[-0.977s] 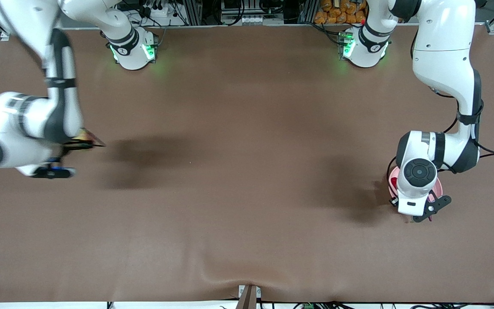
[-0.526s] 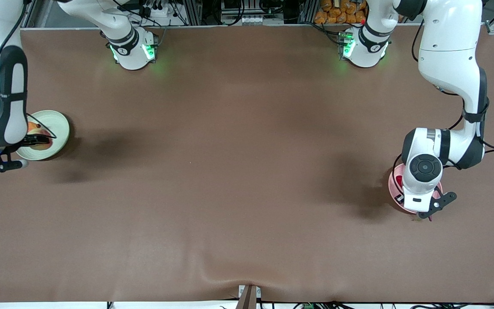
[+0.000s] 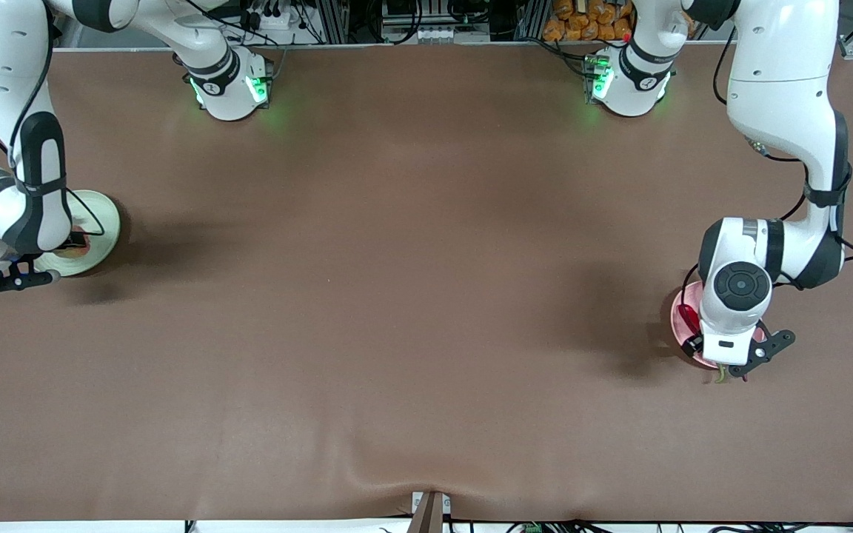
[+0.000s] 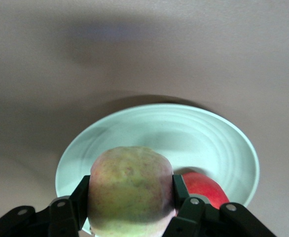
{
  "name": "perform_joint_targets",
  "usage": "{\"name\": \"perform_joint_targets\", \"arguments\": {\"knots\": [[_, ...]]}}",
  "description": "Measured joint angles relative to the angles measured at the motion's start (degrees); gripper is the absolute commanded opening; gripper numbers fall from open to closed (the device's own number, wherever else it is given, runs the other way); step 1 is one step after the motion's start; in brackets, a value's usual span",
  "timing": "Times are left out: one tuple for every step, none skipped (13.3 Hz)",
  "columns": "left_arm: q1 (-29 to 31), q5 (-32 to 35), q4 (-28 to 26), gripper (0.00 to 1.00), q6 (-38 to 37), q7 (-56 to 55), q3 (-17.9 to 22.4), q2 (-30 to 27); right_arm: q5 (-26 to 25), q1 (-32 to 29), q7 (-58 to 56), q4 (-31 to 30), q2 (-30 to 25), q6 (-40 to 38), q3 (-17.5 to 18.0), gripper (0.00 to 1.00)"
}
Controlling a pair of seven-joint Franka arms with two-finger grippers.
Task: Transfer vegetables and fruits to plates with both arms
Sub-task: 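Lower the chili onto the pink plate while the right gripper carries the peach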
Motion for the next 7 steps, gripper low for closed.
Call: {"name": "perform_joint_targets", "arguments": {"knots": [[0.0,0.0,0.1,1.0,0.1,0.0,-0.1,-1.0,0.2,-1.1,0.0,0.0,0.1,0.2,1.0,0.79],[0.0,0.0,0.1,1.0,0.2,0.0,-0.2,-2.5,0.3,-2.0,0.0,-0.1,0.2,0.3,1.8,1.0],[0.0,0.0,0.1,1.0,0.2,0.0,-0.6,-4.3,0.3,-2.5,0.0,-0.1,0.3,0.3,2.2,1.0],[0.1,0.0,0.1,1.0,-0.2,0.0,-1.5,-6.5,0.3,-2.7,0.0,-0.1,0.4,0.3,2.4,1.0],[0.1,0.0,0.1,1.0,-1.6,0.0,-2.8,-8.6,0.4,-2.6,-0.2,0.0,0.4,-0.1,2.5,1.0],[0.1,0.0,0.1,1.0,-3.9,0.3,-4.2,-10.9,0.5,-2.6,-0.8,0.3,0.3,-1.3,2.6,1.0],[0.0,-0.1,0.0,1.0,-6.5,1.3,-5.5,-13.1,0.6,-2.4,-1.4,1.3,0.2,-3.9,2.7,1.0]]}}
